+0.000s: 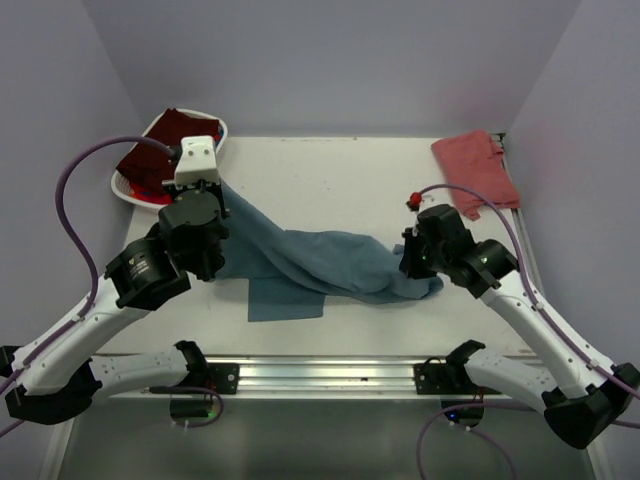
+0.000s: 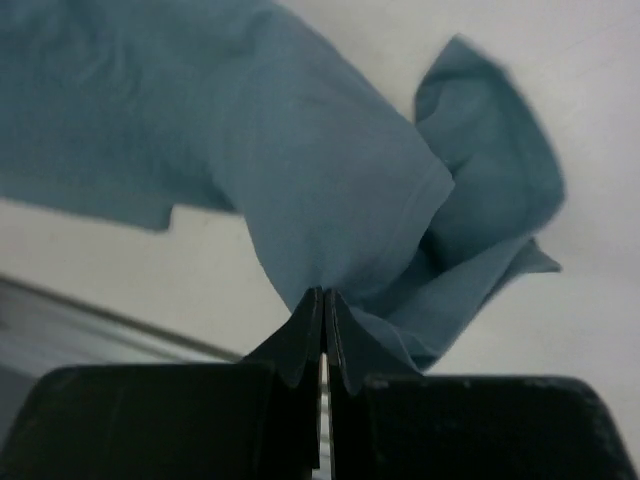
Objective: Fold and stack the t-shirts
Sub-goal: Flatten the tshirt out
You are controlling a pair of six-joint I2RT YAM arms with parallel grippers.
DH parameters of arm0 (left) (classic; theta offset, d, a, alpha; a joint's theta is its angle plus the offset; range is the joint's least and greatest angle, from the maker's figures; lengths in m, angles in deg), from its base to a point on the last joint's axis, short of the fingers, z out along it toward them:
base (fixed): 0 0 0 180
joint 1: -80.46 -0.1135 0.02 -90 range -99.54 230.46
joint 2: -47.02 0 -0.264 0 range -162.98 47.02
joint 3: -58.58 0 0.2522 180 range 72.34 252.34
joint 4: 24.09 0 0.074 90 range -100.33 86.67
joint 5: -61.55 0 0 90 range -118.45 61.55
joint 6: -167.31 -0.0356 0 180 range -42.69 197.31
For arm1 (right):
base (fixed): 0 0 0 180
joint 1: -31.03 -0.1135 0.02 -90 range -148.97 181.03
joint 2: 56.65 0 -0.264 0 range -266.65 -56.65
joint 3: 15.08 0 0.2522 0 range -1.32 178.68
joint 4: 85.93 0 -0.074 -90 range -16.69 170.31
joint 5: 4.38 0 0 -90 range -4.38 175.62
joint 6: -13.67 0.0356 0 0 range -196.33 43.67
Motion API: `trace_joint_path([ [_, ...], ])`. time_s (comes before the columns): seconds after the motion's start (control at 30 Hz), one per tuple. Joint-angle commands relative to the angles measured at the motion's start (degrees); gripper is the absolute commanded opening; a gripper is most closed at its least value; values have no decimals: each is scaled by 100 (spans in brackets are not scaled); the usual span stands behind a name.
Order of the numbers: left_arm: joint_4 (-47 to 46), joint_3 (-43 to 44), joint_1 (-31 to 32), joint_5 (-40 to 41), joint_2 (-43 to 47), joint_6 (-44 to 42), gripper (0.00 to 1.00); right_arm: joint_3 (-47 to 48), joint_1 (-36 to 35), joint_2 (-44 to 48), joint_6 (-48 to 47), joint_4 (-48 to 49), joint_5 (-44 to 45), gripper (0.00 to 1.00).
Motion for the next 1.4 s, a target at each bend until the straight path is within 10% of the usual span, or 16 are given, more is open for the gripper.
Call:
trace_joint_path([
  [0.0, 208, -38, -43, 86, 92, 454, 0, -584, -147, 260, -40, -756, -2622, 0],
  [0.13, 227, -64, -43, -20, 74, 551, 0, -885, -288, 296, -136, -1818, -3203, 5],
  [0.27, 183, -108, -43, -107, 48, 578, 0, -657, -297, 278, -58, -2146, -2114, 92],
  [0.47, 209, -108, -43, -152, 118, 604, 0, -366, -297, -248, 329, -1304, -253, 99],
  [0.63, 376, -108, -51, -231, 188, 762, 0, -567, -288, -1205, 461, -91, 226, 96],
  [0.93, 605, -117, -43, -257, 267, 964, 0, -1218, -271, -1998, 698, 1114, -283, 57],
  [1.17, 631, -161, -43, -275, 259, 1008, 0, -1833, -271, -1752, 839, 1238, -547, 0],
  [1.37, 596, -117, -43, -336, 206, 1008, 0, -1483, -271, -1121, 839, 659, 137, 0],
])
